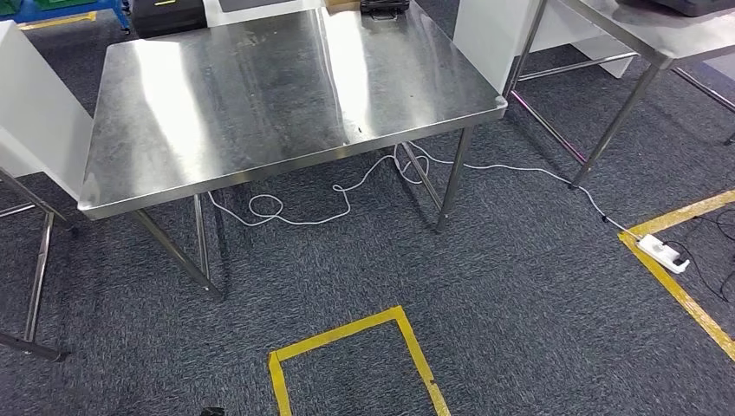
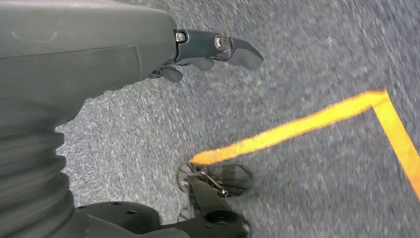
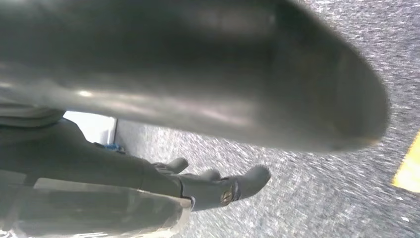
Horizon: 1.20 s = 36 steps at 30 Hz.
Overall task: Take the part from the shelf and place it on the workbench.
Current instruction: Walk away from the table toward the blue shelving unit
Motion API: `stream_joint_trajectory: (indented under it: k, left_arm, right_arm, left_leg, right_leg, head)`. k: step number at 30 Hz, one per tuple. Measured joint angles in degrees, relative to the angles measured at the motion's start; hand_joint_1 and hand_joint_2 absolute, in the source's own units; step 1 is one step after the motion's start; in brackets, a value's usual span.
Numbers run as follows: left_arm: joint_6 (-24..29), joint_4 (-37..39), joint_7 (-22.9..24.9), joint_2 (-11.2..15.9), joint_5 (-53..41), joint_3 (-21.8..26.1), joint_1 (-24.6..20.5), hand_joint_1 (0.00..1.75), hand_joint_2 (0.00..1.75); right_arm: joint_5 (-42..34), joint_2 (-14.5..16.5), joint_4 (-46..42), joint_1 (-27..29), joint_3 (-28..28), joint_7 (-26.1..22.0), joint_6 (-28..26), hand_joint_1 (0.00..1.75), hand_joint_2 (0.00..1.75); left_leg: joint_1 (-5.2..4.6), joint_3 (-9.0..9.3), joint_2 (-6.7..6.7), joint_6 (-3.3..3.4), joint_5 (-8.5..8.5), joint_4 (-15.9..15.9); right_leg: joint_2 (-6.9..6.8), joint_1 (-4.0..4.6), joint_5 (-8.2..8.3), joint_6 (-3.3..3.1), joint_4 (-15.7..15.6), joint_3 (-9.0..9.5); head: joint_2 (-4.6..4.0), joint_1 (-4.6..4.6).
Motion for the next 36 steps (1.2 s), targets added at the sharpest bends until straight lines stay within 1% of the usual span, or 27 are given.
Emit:
stream_joint_trajectory:
  k: [1,2,3,5,7,8,10,11,13,15,16,17,18,19,21,22,23,25,26,28,30,31,32,33,34,35,36]
  left_arm:
    - [-0.13,0.01,0.01,0.00,-0.02,-0.01,0.08,0.00,1.75]
    - [-0.22,0.02,0.03,0.00,-0.03,0.00,0.14,0.00,1.75]
    - [-0.33,0.02,0.05,-0.01,-0.02,0.01,0.17,0.00,1.75]
    - [-0.51,0.02,0.10,-0.04,0.03,0.02,0.20,0.00,1.75]
    - [-0.63,0.02,0.12,-0.03,0.04,0.01,0.21,0.00,1.75]
    - [-0.72,0.02,0.14,-0.02,0.04,0.00,0.20,0.00,1.75]
    - [-0.98,0.02,0.17,-0.01,0.01,-0.01,0.12,0.00,1.75]
    - [-1.11,0.02,0.20,-0.05,-0.03,-0.02,0.06,0.00,1.75]
    - [-1.25,0.02,0.28,-0.16,-0.24,-0.03,-0.04,0.00,1.75]
    - [-1.26,0.02,0.42,-0.22,-0.44,-0.02,-0.04,0.00,1.75]
    - [-1.26,0.02,0.49,-0.22,-0.48,-0.02,-0.02,0.00,1.75]
    - [-1.26,0.02,0.55,-0.22,-0.51,-0.02,0.00,0.00,1.75]
    - [-1.26,0.02,0.58,-0.22,-0.54,-0.02,0.01,0.00,1.75]
    - [-1.27,0.02,0.60,-0.24,-0.56,-0.02,0.00,0.00,1.75]
    - [-1.34,0.02,0.62,-0.24,-0.65,-0.03,-0.04,0.00,1.75]
    - [-1.37,0.01,0.63,-0.22,-0.71,-0.03,-0.07,0.00,1.75]
    - [-1.40,0.01,0.63,-0.20,-0.79,-0.03,-0.13,0.00,1.75]
    - [-1.43,0.00,0.69,-0.18,-0.91,-0.03,-0.32,0.00,1.75]
    - [-1.44,0.00,0.73,-0.18,-0.95,-0.04,-0.43,0.00,1.75]
    - [-1.45,0.00,0.79,-0.17,-0.96,-0.04,-0.55,0.00,1.75]
    - [-1.45,0.01,0.84,-0.14,-0.96,-0.03,-0.49,0.00,1.75]
    - [-1.45,0.01,0.88,-0.14,-0.96,-0.03,-0.45,0.00,1.75]
    - [-1.49,0.02,0.92,-0.13,-0.96,-0.03,-0.43,0.00,1.75]
    - [-1.54,0.02,0.97,-0.13,-0.96,-0.03,-0.42,0.00,1.75]
    - [-1.61,0.02,1.00,-0.13,-0.96,-0.03,-0.43,0.00,1.75]
    - [-1.67,0.01,1.01,-0.12,-0.97,-0.03,-0.43,0.00,1.75]
    - [-1.71,0.01,1.02,-0.05,-0.98,-0.03,-0.43,0.00,1.75]
  right_arm:
    - [0.05,0.01,0.01,0.03,0.00,0.08,0.05,0.00,0.00]
    - [0.14,0.01,0.01,0.07,0.00,0.18,0.09,0.00,0.00]
    - [0.25,0.02,0.02,0.12,0.00,0.31,0.15,0.00,0.00]
    - [0.63,0.05,0.02,0.14,0.00,0.56,0.38,0.00,0.00]
    - [0.89,0.15,0.02,0.05,-0.01,0.73,0.60,0.00,0.00]
    - [0.91,0.22,0.02,0.01,-0.01,0.81,0.68,0.00,0.00]
    - [0.84,0.40,0.03,0.08,0.00,1.03,0.81,0.00,0.00]
    - [0.78,0.46,0.04,0.17,-0.01,1.17,0.84,0.00,0.00]
    - [0.66,0.54,0.05,0.16,-0.02,1.46,0.84,0.00,0.00]
    - [0.59,0.58,0.05,-0.05,-0.07,1.60,0.83,0.00,0.00]
    - [0.58,0.60,0.04,-0.11,-0.09,1.63,0.82,0.00,0.00]
    - [0.57,0.60,0.04,-0.10,-0.13,1.67,0.82,0.00,0.00]
    - [0.55,0.61,0.04,-0.06,-0.19,1.71,0.82,0.00,0.00]
    - [0.51,0.60,0.04,-0.02,-0.27,1.73,0.82,0.00,0.00]
    - [0.43,0.59,0.04,-0.13,-0.45,1.74,0.81,0.00,0.00]
    - [0.40,0.62,0.04,-0.27,-0.53,1.77,0.79,0.00,0.00]
    - [0.40,0.68,0.04,-0.37,-0.62,1.82,0.75,0.00,0.00]
    - [0.39,0.78,0.04,-0.35,-0.83,2.02,0.69,0.00,0.00]
    - [0.39,0.83,0.04,-0.24,-0.91,2.14,0.68,0.00,0.00]
    - [0.38,0.87,0.04,-0.12,-0.99,2.36,0.67,0.00,0.00]
    - [0.38,0.92,0.04,-0.17,-1.02,2.42,0.66,0.00,0.00]
    - [0.38,0.96,0.04,-0.17,-1.03,2.41,0.66,0.00,0.00]
    - [0.40,0.98,0.05,-0.14,-1.03,2.43,0.68,0.00,0.00]
    - [0.43,0.99,0.05,-0.09,-1.03,2.45,0.72,0.00,0.00]
    - [0.50,0.99,0.06,-0.05,-1.03,2.48,0.77,0.00,0.00]
    - [0.57,0.99,0.07,-0.06,-1.03,2.51,0.82,0.00,0.00]
    - [0.65,1.03,0.07,-0.09,-1.03,2.53,0.86,0.00,0.00]
  left_leg:
    - [0.12,-1.40,-0.34,-0.14,-1.35,3.38]
    - [0.20,-2.14,-0.47,-0.17,-1.64,5.19]
    - [0.27,-1.85,-0.58,-0.10,-0.69,4.65]
    - [0.36,1.45,-1.69,0.40,3.61,-2.54]
    - [0.34,4.49,-3.64,1.09,6.37,-9.14]
    - [0.27,5.04,-4.21,1.37,6.71,-10.47]
    - [0.05,5.00,-3.49,1.85,6.85,-10.84]
    - [0.11,5.05,-2.84,2.15,7.20,-11.32]
    - [0.26,5.11,-1.54,2.96,8.02,-12.44]
    - [0.20,4.84,-0.14,3.37,8.40,-12.83]
    - [0.09,4.66,0.63,3.34,8.45,-12.80]
    - [0.00,4.53,1.38,3.29,8.50,-12.78]
    - [-0.06,4.43,2.11,3.21,8.55,-12.74]
    - [-0.08,4.38,2.82,3.12,8.57,-12.68]
    - [-0.20,4.32,4.09,2.68,8.43,-12.33]
    - [-0.33,4.30,4.66,2.31,8.25,-12.07]
    - [-0.46,4.28,5.13,1.90,8.09,-11.86]
    - [-0.50,4.41,6.08,1.21,7.94,-11.67]
    - [-0.29,4.40,5.91,0.83,7.77,-11.47]
    - [0.14,3.57,3.49,0.06,5.62,-9.04]
    - [0.35,0.87,0.42,-0.37,1.16,-2.22]
    - [0.36,-0.75,-0.18,-0.37,-0.78,1.78]
    - [0.35,-1.91,-0.42,-0.27,-1.73,4.63]
    - [0.35,-2.15,-0.53,-0.07,-1.46,5.40]
    - [0.34,-1.35,-0.73,0.22,-0.11,3.94]
    - [0.33,0.50,-1.39,0.68,2.13,0.25]
    - [0.35,2.58,-2.76,1.25,4.02,-3.86]
  right_leg:
    - [0.68,0.09,0.02,-0.02,0.14,-0.13]
    - [1.42,0.17,0.02,-0.01,0.30,-0.22]
    - [2.16,0.23,0.01,0.00,0.44,-0.24]
    - [3.68,0.27,0.00,0.03,0.58,-0.15]
    - [4.98,0.42,0.14,0.29,0.65,-0.31]
    - [5.51,0.42,0.28,0.54,0.64,-0.53]
    - [6.48,0.41,0.69,1.35,0.43,-1.09]
    - [6.18,0.50,0.68,1.65,0.64,-1.45]
    - [3.83,0.83,-0.99,1.55,3.86,-3.48]
    - [1.24,0.82,-4.48,1.02,11.40,-7.25]
    - [0.77,0.71,-5.88,1.06,15.14,-9.01]
    - [0.52,0.58,-6.54,1.34,17.32,-9.90]
    - [0.31,0.44,-6.32,1.83,17.22,-9.54]
    - [-0.07,0.29,-5.25,2.46,14.54,-7.83]
    - [-2.10,0.14,-2.56,3.37,5.86,-2.75]
    - [-3.03,0.17,-1.65,3.35,2.56,-0.95]
    - [-3.58,0.26,-1.22,3.09,0.87,-0.17]
    - [-2.88,0.40,-0.95,2.25,0.37,-0.41]
    - [-2.27,0.24,-0.79,1.88,0.38,-0.43]
    - [-1.14,-0.12,-0.33,1.05,0.34,-0.40]
    - [0.01,-0.04,0.08,0.47,0.38,-0.63]
    - [0.70,0.14,0.21,0.30,0.43,-0.80]
    - [1.44,0.32,0.28,0.21,0.48,-0.93]
    - [2.22,0.47,0.33,0.16,0.53,-0.99]
    - [3.02,0.61,0.37,0.14,0.58,-0.97]
    - [3.85,0.73,0.40,0.18,0.62,-0.88]
    - [4.62,0.78,0.46,0.27,0.63,-0.80]
  head:
    - [0.00,0.01]
    - [0.00,0.01]
    - [0.00,0.01]
    - [0.00,0.00]
    - [0.00,0.03]
    - [0.00,0.02]
    - [0.00,-0.03]
    - [0.00,-0.02]
    - [0.00,0.21]
    - [0.00,0.48]
    - [0.00,0.56]
    - [0.00,0.56]
    - [0.00,0.58]
    - [0.00,0.60]
    - [0.00,0.59]
    - [0.00,0.54]
    - [0.00,0.50]
    - [0.00,0.47]
    - [0.00,0.47]
    - [0.00,0.45]
    - [0.00,0.40]
    - [0.00,0.41]
    - [0.00,0.42]
    - [0.00,0.43]
    - [0.00,0.43]
    - [0.00,0.43]
    - [0.00,0.45]
